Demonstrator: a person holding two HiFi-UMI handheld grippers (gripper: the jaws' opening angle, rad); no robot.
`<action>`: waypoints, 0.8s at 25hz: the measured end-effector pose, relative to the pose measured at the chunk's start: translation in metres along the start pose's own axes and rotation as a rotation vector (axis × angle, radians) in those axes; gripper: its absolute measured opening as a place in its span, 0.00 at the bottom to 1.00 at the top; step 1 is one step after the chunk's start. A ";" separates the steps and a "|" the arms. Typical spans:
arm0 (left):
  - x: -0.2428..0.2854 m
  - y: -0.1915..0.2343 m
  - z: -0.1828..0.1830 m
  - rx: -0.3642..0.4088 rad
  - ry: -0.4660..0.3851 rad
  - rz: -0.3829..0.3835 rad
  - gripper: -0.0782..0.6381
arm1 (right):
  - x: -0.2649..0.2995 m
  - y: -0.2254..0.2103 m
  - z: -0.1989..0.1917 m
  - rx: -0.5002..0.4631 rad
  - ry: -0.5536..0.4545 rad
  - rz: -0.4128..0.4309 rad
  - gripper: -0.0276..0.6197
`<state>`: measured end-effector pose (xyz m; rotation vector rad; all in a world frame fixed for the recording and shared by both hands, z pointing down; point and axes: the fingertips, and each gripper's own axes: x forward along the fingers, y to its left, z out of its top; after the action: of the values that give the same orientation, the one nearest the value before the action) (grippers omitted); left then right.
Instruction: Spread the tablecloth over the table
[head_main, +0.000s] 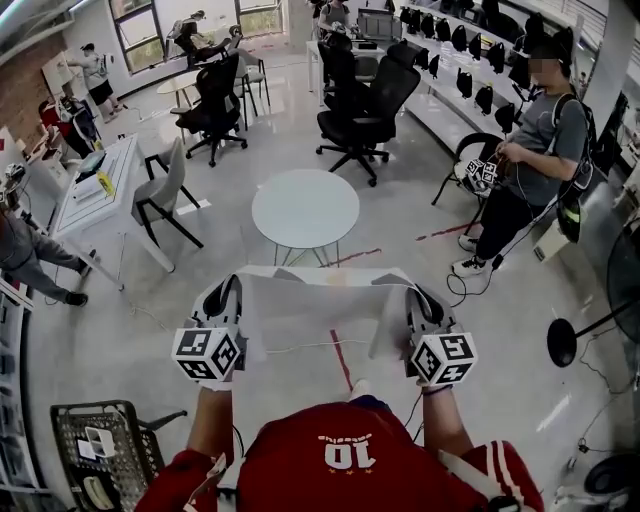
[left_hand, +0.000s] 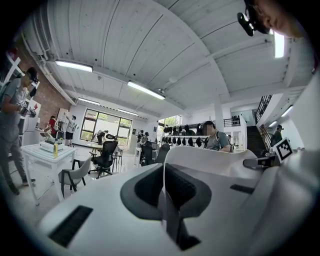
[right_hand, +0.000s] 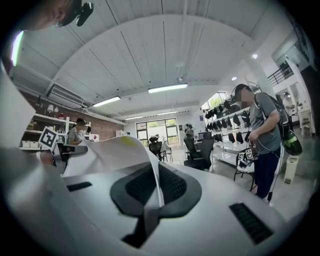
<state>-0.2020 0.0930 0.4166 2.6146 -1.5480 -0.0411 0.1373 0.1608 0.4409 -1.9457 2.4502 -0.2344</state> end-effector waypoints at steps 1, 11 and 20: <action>0.000 0.000 -0.001 -0.001 0.001 0.001 0.12 | 0.000 0.000 0.000 0.002 0.000 0.001 0.07; -0.005 0.009 -0.005 -0.001 0.002 0.001 0.12 | 0.001 0.009 0.000 -0.013 0.006 -0.005 0.07; -0.001 0.014 -0.004 -0.020 -0.004 -0.006 0.12 | 0.006 0.011 -0.002 -0.010 0.024 -0.007 0.07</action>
<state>-0.2148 0.0873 0.4222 2.6056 -1.5327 -0.0622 0.1255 0.1574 0.4423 -1.9674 2.4645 -0.2473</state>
